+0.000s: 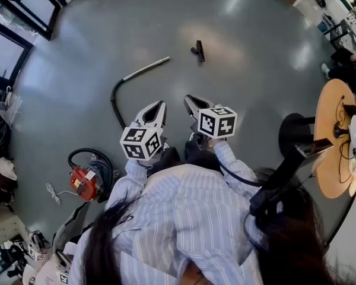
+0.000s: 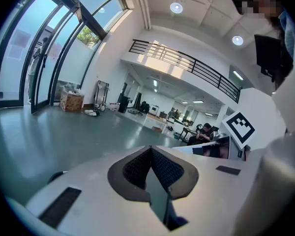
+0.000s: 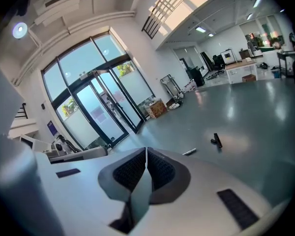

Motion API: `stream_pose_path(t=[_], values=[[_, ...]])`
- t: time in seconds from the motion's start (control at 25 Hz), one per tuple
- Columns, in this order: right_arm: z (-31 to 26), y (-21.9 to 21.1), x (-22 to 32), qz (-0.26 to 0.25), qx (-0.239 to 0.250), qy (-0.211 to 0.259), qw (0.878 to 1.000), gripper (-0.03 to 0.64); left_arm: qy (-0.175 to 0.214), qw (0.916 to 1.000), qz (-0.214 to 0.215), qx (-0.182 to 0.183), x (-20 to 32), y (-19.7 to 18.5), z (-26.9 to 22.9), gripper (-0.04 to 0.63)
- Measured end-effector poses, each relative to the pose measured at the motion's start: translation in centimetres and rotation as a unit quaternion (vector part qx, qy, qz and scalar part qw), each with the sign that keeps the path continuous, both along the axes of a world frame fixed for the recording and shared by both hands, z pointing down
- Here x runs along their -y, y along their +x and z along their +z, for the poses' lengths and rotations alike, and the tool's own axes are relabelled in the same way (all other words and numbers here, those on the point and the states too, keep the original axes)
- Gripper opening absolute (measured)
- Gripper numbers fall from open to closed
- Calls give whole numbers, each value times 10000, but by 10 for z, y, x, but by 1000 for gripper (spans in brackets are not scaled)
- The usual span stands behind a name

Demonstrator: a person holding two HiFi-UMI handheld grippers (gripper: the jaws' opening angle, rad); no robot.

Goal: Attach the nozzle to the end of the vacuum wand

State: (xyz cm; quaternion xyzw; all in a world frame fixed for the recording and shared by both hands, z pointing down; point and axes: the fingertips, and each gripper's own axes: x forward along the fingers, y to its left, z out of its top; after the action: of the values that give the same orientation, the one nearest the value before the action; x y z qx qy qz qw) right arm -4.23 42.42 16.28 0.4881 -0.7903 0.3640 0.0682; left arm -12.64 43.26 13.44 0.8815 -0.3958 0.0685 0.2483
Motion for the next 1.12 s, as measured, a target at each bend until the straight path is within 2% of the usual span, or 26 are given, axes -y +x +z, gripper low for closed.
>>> stream_pose_path(t=[0.52, 1.12], values=[[-3, 34, 16, -87, -6, 228, 9997, 17, -26, 10000, -32, 16, 13, 31, 4, 6], [-2, 117, 48, -270, -33, 301, 9992, 17, 43, 9997, -230, -80, 50, 105, 2, 6]])
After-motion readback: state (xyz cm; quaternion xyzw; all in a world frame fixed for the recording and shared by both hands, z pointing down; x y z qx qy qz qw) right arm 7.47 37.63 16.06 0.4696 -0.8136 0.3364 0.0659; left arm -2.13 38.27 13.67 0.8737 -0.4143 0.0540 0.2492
